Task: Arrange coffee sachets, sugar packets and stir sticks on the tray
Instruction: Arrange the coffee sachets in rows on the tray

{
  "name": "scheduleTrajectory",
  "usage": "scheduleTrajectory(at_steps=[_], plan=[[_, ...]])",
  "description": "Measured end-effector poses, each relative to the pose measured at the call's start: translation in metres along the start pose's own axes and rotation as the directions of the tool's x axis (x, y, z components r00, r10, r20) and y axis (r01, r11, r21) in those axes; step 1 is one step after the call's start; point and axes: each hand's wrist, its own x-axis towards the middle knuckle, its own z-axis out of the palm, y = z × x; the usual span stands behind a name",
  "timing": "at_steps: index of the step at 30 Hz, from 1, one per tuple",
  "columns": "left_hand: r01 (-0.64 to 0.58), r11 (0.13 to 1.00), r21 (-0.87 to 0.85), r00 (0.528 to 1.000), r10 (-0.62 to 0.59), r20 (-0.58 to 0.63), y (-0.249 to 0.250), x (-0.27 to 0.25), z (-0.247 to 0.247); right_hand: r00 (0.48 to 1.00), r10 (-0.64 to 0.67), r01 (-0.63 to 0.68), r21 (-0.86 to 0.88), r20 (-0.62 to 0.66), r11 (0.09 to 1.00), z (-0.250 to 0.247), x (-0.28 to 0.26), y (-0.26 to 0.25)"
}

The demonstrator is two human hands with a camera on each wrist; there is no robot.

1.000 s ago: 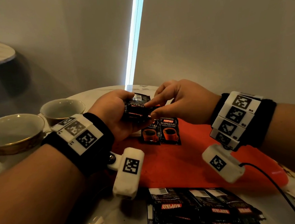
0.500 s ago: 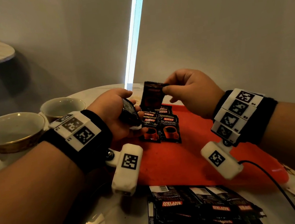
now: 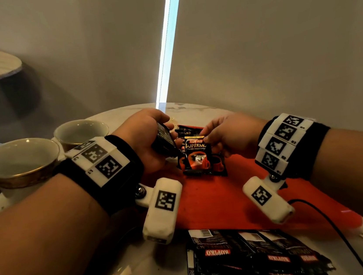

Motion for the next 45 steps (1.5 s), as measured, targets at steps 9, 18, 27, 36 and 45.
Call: scheduleTrajectory(at_steps=[9,18,27,36,45], plan=[[0.036,0.999,0.000,0.999,-0.036,0.009,-0.006,0.003,0.004,0.993,0.071,-0.070,-0.015,0.091,0.997,0.010,-0.004,-0.006],[0.057,0.998,0.005,0.998,-0.057,-0.001,-0.007,0.000,0.006,0.998,0.034,-0.028,-0.101,0.059,0.995,0.013,-0.002,-0.009],[0.056,0.998,0.015,0.998,-0.056,-0.023,-0.007,-0.001,0.007,0.999,-0.007,0.011,-0.116,0.037,0.993,0.007,-0.001,-0.010],[0.055,0.997,0.048,0.998,-0.055,-0.014,-0.009,-0.003,0.009,0.999,-0.020,0.039,-0.414,0.050,0.910,-0.014,-0.007,-0.001],[0.029,0.997,0.074,1.000,-0.028,-0.013,-0.010,0.000,0.007,0.989,0.097,0.022,-0.772,0.108,0.635,-0.004,-0.019,0.003]])
